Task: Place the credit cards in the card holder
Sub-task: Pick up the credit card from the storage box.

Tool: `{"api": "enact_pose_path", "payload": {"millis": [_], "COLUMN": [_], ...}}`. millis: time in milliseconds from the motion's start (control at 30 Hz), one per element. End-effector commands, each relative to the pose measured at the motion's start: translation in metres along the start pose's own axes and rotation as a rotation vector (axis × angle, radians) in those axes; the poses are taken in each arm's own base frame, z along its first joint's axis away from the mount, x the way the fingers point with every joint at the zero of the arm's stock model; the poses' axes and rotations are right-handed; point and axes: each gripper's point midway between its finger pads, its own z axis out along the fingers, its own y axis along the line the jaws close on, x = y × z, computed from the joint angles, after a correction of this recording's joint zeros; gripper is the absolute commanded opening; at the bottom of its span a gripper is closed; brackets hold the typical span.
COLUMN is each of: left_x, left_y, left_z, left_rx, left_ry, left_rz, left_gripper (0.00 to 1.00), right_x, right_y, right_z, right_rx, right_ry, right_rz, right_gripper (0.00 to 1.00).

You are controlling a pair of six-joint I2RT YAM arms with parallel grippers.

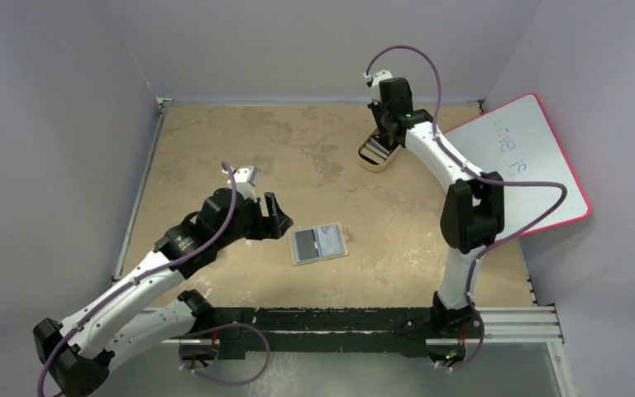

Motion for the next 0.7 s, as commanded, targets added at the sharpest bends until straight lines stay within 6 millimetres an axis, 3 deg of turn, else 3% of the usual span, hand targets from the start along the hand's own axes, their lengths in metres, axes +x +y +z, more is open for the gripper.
{"api": "enact_pose_path", "payload": {"millis": [0, 167, 300, 533, 667], "left_x": [-0.013, -0.023, -0.039, -0.082, -0.093], "left_y": [-0.013, -0.015, -0.022, -0.082, -0.096], "left_z": [0.005, 0.008, 0.005, -0.01, -0.007], "left_rx": [0.073, 0.093, 0.112, 0.387, 0.426], "left_ry": [-0.113, -0.184, -0.231, -0.309, -0.317], "left_rz": [-0.143, -0.289, -0.32, -0.346, -0.307], "left_gripper": [0.72, 0.71, 0.71, 0.68, 0.68], "right_x": [-0.018, -0.037, -0.039, -0.033, -0.012], "right_y": [0.034, 0.074, 0.097, 0.123, 0.138], "right_z": [-0.051, -0.109, -0.152, -0.226, -0.26], "right_rx": [-0.215, -0.5, -0.68, -1.0, -1.197], "right_ry": [-0.089, -0.239, -0.321, -0.419, -0.423], "right_rz": [0.191, 0.347, 0.447, 0.62, 0.752], "right_gripper": [0.0, 0.0, 0.0, 0.0, 0.0]}}
